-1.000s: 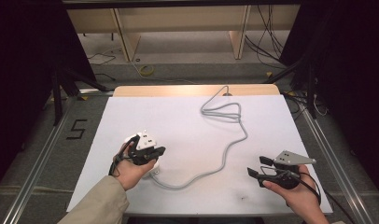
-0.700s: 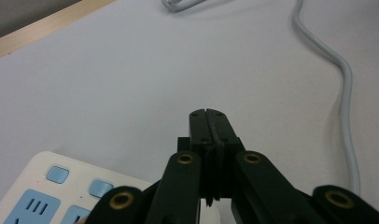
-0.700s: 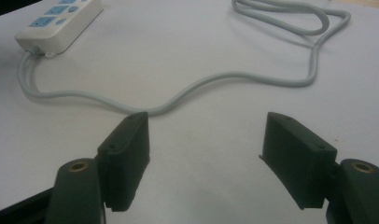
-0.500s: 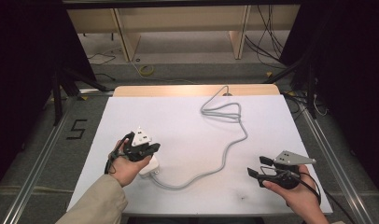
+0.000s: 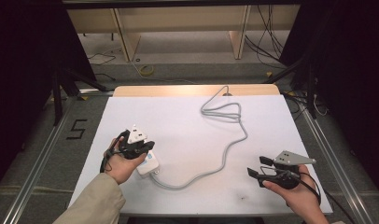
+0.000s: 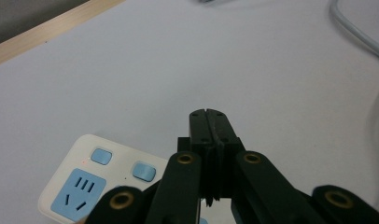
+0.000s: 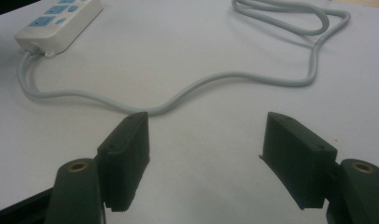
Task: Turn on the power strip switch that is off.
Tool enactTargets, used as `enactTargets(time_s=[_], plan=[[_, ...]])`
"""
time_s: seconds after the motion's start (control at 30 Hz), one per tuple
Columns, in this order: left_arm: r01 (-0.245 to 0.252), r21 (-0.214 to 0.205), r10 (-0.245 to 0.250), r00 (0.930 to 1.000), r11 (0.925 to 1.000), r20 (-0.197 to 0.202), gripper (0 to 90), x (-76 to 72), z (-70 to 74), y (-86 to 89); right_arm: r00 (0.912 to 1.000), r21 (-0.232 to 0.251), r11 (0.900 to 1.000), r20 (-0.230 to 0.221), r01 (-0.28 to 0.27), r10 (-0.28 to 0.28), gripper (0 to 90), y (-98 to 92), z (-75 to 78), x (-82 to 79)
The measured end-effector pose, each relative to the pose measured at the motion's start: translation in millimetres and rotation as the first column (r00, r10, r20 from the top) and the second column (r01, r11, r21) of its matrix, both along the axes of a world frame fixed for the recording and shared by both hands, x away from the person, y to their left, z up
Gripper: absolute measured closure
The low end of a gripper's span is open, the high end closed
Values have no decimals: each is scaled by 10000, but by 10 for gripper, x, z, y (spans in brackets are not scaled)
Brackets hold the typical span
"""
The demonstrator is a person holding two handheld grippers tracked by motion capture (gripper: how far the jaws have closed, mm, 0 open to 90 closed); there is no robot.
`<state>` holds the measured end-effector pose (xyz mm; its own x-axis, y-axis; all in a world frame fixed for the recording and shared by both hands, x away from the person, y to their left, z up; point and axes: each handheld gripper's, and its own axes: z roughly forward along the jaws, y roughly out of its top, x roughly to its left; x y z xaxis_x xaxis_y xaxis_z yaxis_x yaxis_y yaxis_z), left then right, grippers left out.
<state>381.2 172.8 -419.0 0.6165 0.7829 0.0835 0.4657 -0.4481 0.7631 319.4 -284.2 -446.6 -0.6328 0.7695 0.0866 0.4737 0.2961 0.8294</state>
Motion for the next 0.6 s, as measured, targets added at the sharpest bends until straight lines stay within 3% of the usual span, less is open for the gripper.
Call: enactTargets(time_s=[0.6], plan=[[-253,222,254,9997,9994,-30,898,30,-2,58,10000,9,10000,11,-14,14,322,1,-6,1]])
